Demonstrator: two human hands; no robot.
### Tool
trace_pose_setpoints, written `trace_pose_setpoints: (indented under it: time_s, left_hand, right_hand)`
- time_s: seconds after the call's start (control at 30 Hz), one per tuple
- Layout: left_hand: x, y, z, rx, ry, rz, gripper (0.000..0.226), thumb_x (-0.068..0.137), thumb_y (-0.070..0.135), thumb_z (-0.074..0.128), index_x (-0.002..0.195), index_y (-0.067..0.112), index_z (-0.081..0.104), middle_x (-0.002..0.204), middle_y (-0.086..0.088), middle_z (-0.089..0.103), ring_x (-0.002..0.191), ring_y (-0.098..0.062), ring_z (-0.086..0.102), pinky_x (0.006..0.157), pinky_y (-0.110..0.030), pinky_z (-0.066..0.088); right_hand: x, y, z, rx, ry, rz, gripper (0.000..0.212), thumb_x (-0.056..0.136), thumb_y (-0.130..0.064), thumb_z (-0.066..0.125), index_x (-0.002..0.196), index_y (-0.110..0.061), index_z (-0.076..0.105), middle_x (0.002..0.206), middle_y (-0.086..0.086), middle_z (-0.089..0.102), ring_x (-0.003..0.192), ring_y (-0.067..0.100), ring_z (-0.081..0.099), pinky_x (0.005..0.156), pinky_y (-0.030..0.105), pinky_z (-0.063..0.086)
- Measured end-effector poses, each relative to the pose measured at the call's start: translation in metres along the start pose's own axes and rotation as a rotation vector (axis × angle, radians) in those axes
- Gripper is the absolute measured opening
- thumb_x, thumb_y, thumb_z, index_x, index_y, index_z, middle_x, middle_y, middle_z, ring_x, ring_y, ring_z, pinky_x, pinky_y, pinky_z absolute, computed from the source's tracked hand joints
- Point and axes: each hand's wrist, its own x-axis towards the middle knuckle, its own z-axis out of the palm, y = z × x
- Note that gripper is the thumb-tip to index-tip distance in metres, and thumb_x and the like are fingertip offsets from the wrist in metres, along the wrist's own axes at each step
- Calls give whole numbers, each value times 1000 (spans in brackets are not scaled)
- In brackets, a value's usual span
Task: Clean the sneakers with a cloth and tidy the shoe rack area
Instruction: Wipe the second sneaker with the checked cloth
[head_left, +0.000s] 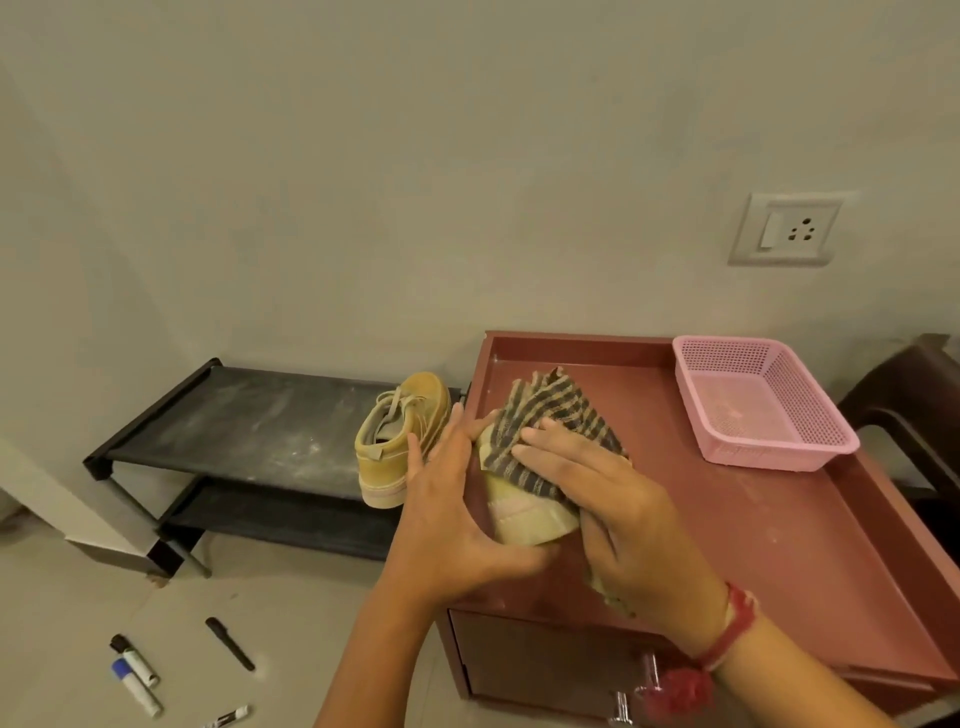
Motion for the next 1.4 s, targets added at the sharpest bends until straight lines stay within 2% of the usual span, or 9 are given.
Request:
trace_pose_setpoints:
  time_s: [0.17,0.27,0.43,0.57,0.73,0.93,1.03,1.17,1.4]
  left_hand:
    - [-3,-7,-9,16,-45,-80,96,44,56,80,125,67,28,125,58,20,138,3,17,113,-60,20]
    - [-7,-5,-15,97,-105,-44,99,47,52,78,132,48,29,127,45,31,135,8,14,112,-62,18]
    - [-17,2,-18,278,-115,-45,94,50,50,73,131,50,25,132,32,40,144,-12,19,115,-56,-13]
    - [-16,5,-21,479,-60,-101,103,47,61,58,141,32,27,140,25,31,144,-3,9,111,-47,-24]
    - [-22,-8,-21,511,-87,-144,100,50,60,66,139,31,31,138,20,41,141,-10,26,109,-52,-24]
    - [-18,-17,-12,348,-95,-164,89,49,54,67,130,45,29,124,49,23,146,-21,14,110,-59,-18]
    - [-15,-22,-13,352,-110,-177,86,49,51,71,124,47,29,119,39,35,145,-22,19,110,-62,-17]
    - [-15,-26,-17,433,-143,-152,97,49,52,71,132,43,22,126,32,32,147,-23,9,108,-57,-22]
    - [-16,-28,-16,451,-166,-119,89,47,52,71,126,40,32,117,30,38,144,-21,22,109,-58,-19]
  right_hand:
    - [-2,35,-1,77,53,284,61,68,2,35,120,-18,61,124,-5,58,119,0,48,104,30,38]
    - [2,34,-10,181,169,412,61,70,3,36,120,-25,57,122,-14,57,118,-5,48,103,15,35]
    - [5,-1,-6,58,25,110,58,75,7,37,126,-14,55,131,-1,54,126,7,45,107,21,32]
    - [-4,-4,18,-111,-197,-89,56,79,1,29,129,-10,53,134,6,52,131,18,40,110,30,29]
    - [7,16,19,-147,-117,69,54,75,-5,31,119,-9,61,122,6,62,119,16,50,96,35,45]
    - [5,7,20,-120,-216,-71,53,76,3,35,122,-10,57,128,5,57,125,16,45,106,28,35]
    - [10,19,15,-153,-114,111,53,78,-6,31,122,-10,59,126,7,59,118,21,54,95,37,47]
    - [-2,8,20,-111,-269,-58,52,79,-2,33,125,-11,57,130,4,56,124,15,47,105,27,35]
    - [7,25,15,-106,-226,93,53,81,-13,28,124,-11,58,128,5,57,118,14,51,103,24,35]
